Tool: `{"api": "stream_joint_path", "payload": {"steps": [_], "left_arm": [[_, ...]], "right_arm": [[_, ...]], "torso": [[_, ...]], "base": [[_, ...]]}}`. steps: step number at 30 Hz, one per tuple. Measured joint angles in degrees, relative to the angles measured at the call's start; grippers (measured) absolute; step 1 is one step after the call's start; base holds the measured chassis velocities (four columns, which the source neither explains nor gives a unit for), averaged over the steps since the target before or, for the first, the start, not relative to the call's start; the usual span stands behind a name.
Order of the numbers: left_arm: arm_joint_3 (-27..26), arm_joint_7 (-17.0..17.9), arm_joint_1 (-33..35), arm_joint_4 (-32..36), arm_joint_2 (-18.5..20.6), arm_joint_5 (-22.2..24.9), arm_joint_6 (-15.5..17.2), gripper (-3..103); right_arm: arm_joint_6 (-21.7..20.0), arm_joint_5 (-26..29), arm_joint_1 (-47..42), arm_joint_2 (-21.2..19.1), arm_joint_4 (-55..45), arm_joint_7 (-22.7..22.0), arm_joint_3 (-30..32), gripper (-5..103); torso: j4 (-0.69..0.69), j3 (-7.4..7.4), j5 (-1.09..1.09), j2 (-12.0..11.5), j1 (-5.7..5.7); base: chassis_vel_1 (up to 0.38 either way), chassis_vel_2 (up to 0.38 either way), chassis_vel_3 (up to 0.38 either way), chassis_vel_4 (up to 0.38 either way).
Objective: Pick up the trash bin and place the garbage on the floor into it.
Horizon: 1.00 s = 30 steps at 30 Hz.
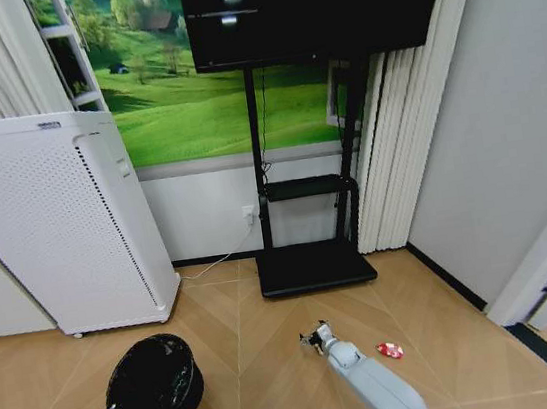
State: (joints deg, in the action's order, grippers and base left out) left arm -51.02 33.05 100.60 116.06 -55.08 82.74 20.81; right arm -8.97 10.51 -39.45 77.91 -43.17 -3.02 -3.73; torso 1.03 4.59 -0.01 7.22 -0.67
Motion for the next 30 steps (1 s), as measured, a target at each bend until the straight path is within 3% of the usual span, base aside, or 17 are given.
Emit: {"api": "stream_joint_path", "payload": {"steps": [13,18,24,25,26,30], "left_arm": [[0.8,1.0,-1.2,2.3,0.4,1.2,-0.6,2],[0.8,1.2,-1.1,2.7,0.3,1.4,-0.6,2],[0.7,1.2,-1.0,3.0,0.4,1.5,-0.7,2],[0.6,1.2,-1.0,3.1,0.4,1.6,-0.8,2],[0.4,1.2,-0.9,3.3,0.4,1.7,-0.8,2],[0.2,1.2,-0.7,3.5,0.4,1.9,-0.9,2]], "right_arm": [[-0.9,-1.6,1.6,2.3,7.8,-0.8,2.4,102],[-0.9,-2.3,2.5,3.1,11.3,-0.3,2.8,91],[-1.1,-2.8,3.1,3.6,13.4,0.1,3.1,88],[-1.2,-2.9,3.2,3.8,14.1,0.3,3.1,85],[-1.4,-3.0,3.3,4.1,14.7,0.3,3.1,74],[-1.5,-3.1,3.3,4.4,15.3,0.4,3.1,68]], "torso": [[0.0,0.0,0.01,0.0,0.0],[0.0,0.0,0.01,0.0,0.0],[0.0,0.0,0.01,0.0,0.0],[0.0,0.0,0.0,0.0,0.0],[0.0,0.0,0.0,0.0,0.0],[0.0,0.0,0.01,0.0,0.0]], "base": [[0.0,0.0,0.0,0.0],[0.0,0.0,0.0,0.0],[0.0,0.0,0.0,0.0],[0.0,0.0,0.0,0.0],[0.0,0.0,0.0,0.0],[0.0,0.0,0.0,0.0]]}}
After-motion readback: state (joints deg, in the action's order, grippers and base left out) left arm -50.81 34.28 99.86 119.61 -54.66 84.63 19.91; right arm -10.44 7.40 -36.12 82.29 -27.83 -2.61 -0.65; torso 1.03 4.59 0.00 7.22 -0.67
